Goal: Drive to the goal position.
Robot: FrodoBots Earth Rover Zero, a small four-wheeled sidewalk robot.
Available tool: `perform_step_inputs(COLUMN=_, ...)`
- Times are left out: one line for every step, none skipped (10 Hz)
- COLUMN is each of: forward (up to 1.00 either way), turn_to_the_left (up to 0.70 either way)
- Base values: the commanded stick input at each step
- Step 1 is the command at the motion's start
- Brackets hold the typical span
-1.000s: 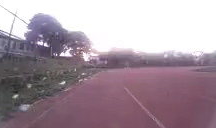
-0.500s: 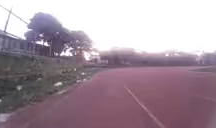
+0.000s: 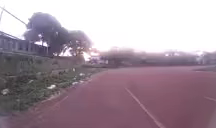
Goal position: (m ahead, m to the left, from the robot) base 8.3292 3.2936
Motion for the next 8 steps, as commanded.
perform_step_inputs(forward=0.70, turn_to_the_left=0.00)
perform_step_inputs(forward=0.70, turn_to_the_left=0.00)
perform_step_inputs(forward=0.70, turn_to_the_left=-0.04)
perform_step_inputs(forward=0.70, turn_to_the_left=-0.27)
perform_step_inputs(forward=0.70, turn_to_the_left=-0.18)
perform_step_inputs(forward=0.70, turn_to_the_left=0.00)
perform_step_inputs(forward=0.70, turn_to_the_left=0.00)
perform_step_inputs(forward=0.70, turn_to_the_left=0.00)
